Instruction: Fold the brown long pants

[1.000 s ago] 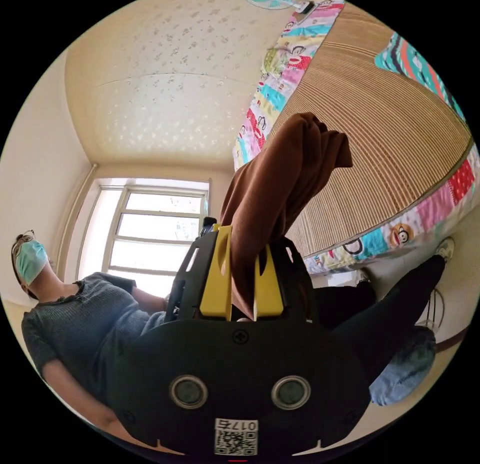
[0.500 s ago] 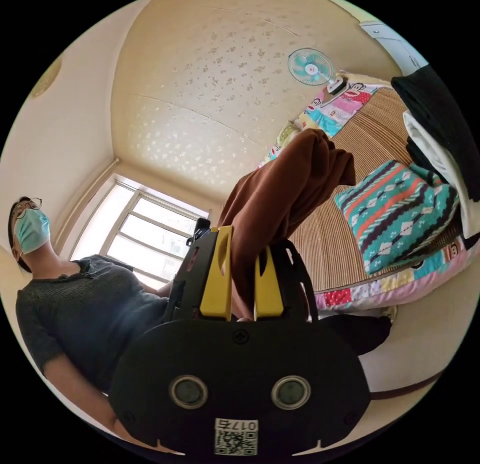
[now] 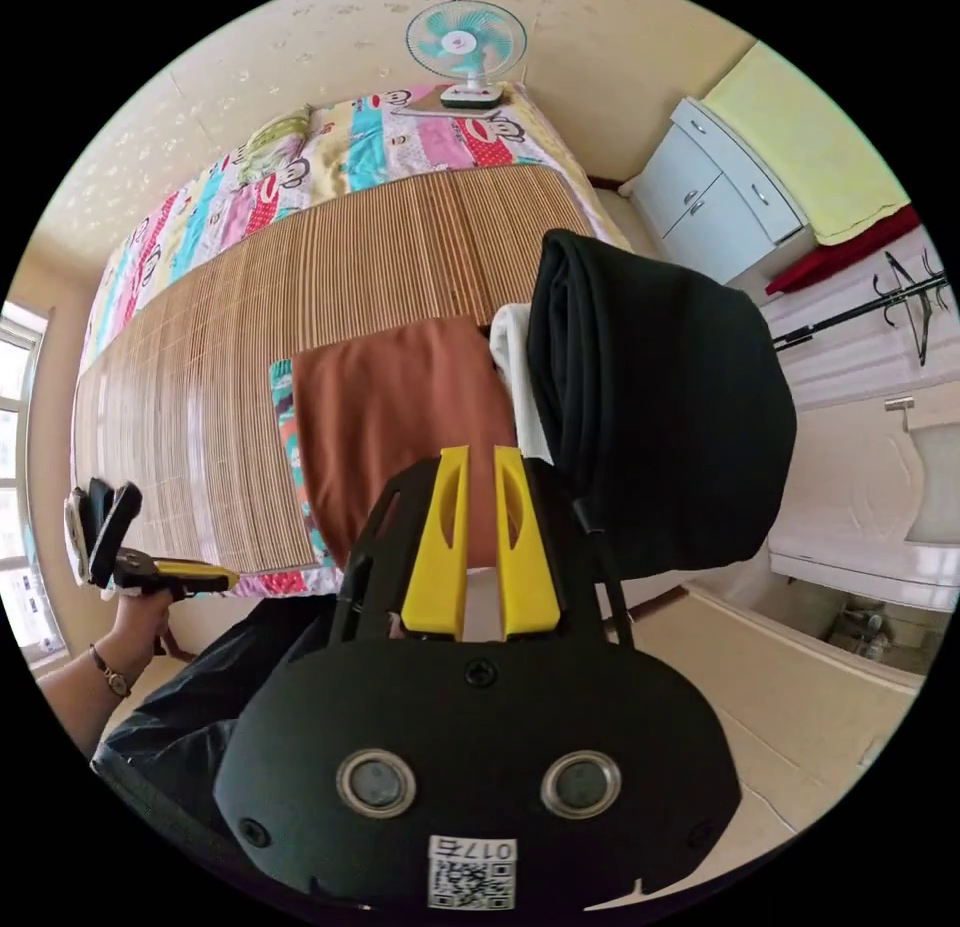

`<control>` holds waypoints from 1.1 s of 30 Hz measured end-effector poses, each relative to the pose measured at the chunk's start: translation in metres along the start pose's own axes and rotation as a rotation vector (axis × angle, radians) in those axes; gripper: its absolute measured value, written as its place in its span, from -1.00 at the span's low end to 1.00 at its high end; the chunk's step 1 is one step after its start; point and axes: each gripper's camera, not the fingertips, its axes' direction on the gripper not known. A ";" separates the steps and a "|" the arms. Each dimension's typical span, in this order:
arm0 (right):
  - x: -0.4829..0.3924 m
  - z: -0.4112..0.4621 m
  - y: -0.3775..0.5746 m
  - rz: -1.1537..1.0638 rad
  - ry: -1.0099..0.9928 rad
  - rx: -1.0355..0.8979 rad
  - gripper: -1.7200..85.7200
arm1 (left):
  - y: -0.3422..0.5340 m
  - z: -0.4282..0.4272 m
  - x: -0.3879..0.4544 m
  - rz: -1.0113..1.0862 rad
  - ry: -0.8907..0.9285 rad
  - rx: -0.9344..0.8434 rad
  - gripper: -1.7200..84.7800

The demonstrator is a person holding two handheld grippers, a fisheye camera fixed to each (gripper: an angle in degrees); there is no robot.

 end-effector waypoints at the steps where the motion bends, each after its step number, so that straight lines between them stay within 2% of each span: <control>1: -0.021 -0.006 0.002 -0.013 -0.032 0.044 -0.90 | 0.028 0.009 -0.029 -0.074 -0.008 -0.017 -0.97; 3: -0.047 0.002 0.002 -0.052 -0.156 0.039 -0.92 | 0.077 0.018 -0.079 -0.238 0.008 -0.047 -0.98; 4: -0.061 0.021 -0.002 -0.097 -0.246 -0.020 -0.93 | 0.117 0.020 -0.112 -0.372 0.032 -0.049 -0.98; 5: -0.074 0.051 -0.005 -0.114 -0.241 -0.096 -0.94 | 0.139 0.020 -0.127 -0.440 0.048 -0.044 -0.98; 6: -0.081 0.070 -0.005 -0.125 -0.195 -0.138 -0.94 | 0.182 0.020 -0.153 -0.567 0.088 -0.021 -0.98; 7: -0.099 0.120 0.000 -0.203 -0.058 -0.255 -0.94 | 0.226 0.018 -0.172 -0.693 0.137 0.018 -0.98; 9: -0.123 0.157 0.023 -0.348 0.065 -0.181 -0.95 | 0.287 0.018 -0.188 -0.868 0.223 0.095 -0.98; 11: -0.159 0.159 0.055 -0.631 0.309 -0.037 -0.95 | 0.336 0.022 -0.187 -0.994 0.318 0.199 -0.98; 13: -0.180 0.162 0.065 -0.784 0.453 -0.036 -0.95 | 0.379 0.037 -0.168 -1.082 0.431 0.321 -0.98; 14: -0.186 0.160 0.060 -0.781 0.464 -0.066 -0.95 | 0.385 0.042 -0.162 -1.092 0.451 0.340 -0.98; 15: -0.185 0.156 0.055 -0.744 0.436 -0.088 -0.95 | 0.391 0.054 -0.147 -1.078 0.478 0.356 -0.98; 17: -0.165 0.142 0.019 -0.437 0.226 -0.201 -0.96 | 0.389 0.076 -0.125 -1.013 0.496 0.287 -0.98; 18: -0.157 0.140 0.011 -0.345 0.171 -0.225 -0.95 | 0.388 0.085 -0.114 -0.998 0.476 0.218 -0.98; 20: -0.131 0.141 -0.016 -0.015 0.009 -0.327 -0.96 | 0.387 0.081 -0.101 -0.957 0.384 0.172 -0.98; 22: -0.123 0.141 -0.031 0.127 -0.037 -0.407 -0.96 | 0.393 0.069 -0.093 -0.921 0.317 0.184 -0.98; 27: -0.141 0.118 -0.051 0.175 -0.019 -0.455 -0.96 | 0.416 0.070 -0.091 -0.864 0.412 0.283 -0.97; 33: -0.202 0.056 -0.033 0.146 -0.186 -0.265 -0.96 | 0.434 0.076 -0.140 -0.834 0.476 0.262 -0.98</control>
